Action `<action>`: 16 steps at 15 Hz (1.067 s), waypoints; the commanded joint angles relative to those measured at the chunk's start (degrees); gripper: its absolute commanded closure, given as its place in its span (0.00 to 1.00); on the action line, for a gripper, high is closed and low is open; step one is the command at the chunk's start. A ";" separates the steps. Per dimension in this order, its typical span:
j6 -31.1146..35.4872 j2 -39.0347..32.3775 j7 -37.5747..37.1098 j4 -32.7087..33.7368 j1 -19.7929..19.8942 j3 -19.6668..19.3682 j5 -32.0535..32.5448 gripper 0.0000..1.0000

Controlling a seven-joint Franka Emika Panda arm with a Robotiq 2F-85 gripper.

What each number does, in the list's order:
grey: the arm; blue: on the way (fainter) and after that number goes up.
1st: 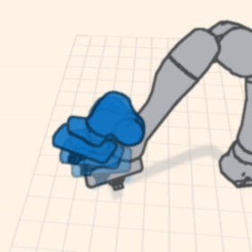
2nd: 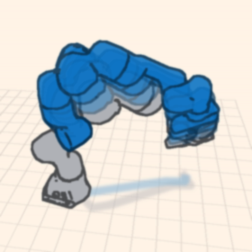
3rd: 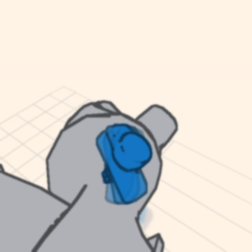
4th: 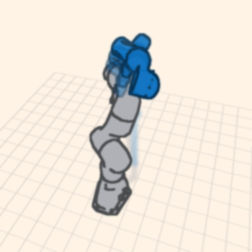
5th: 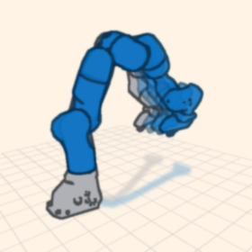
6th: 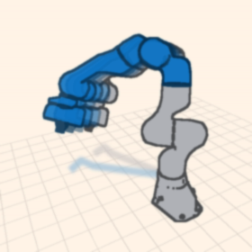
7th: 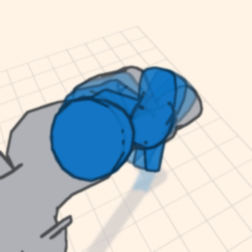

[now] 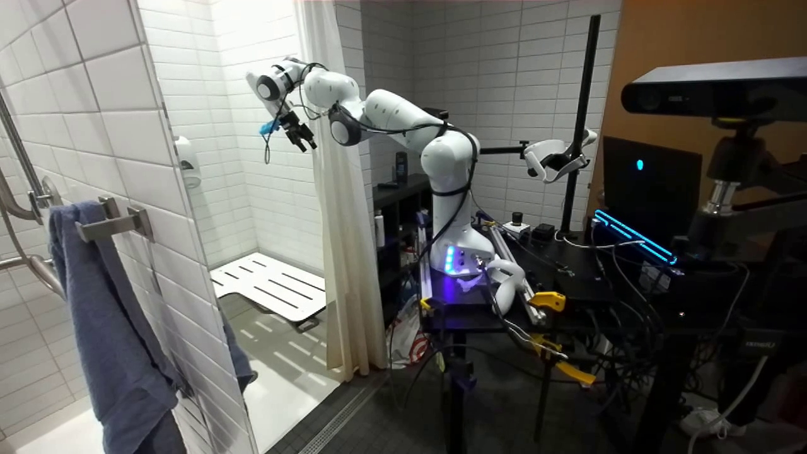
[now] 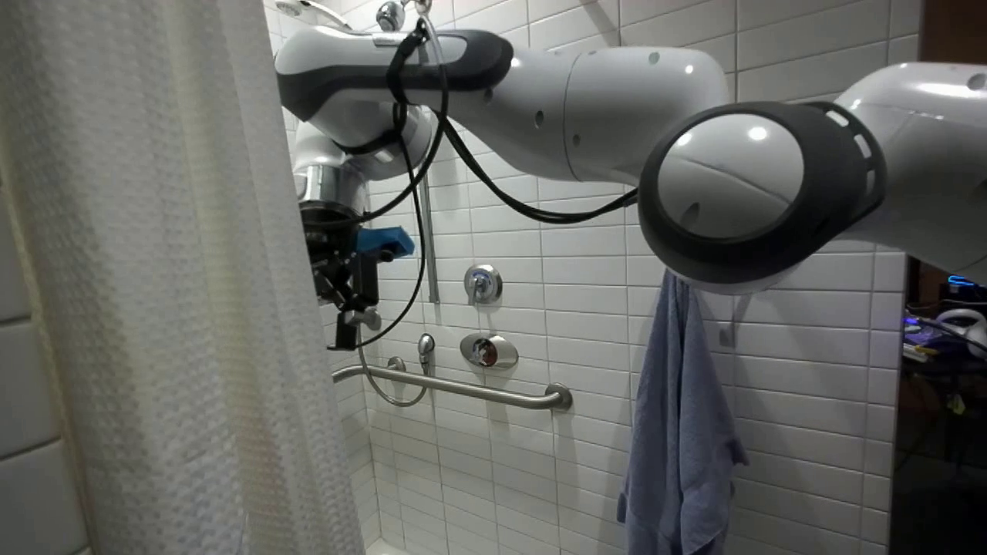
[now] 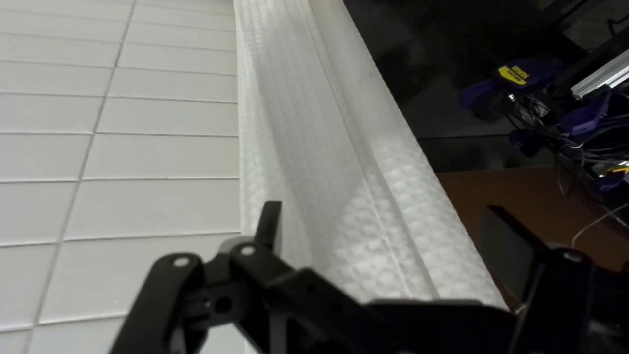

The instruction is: Move the shower curtain to the left

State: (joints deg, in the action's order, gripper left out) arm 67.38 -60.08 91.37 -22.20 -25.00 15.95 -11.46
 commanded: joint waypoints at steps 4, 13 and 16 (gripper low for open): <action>0.34 7.53 -13.52 -2.94 -0.32 -4.49 4.51 0.00; -0.61 15.04 -34.66 -1.91 -1.75 -9.68 9.35 0.00; -1.74 16.99 -41.10 -1.46 -2.03 -11.66 11.48 0.00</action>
State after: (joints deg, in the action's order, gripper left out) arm 66.92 -46.06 55.89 -22.41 -26.16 6.72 -2.53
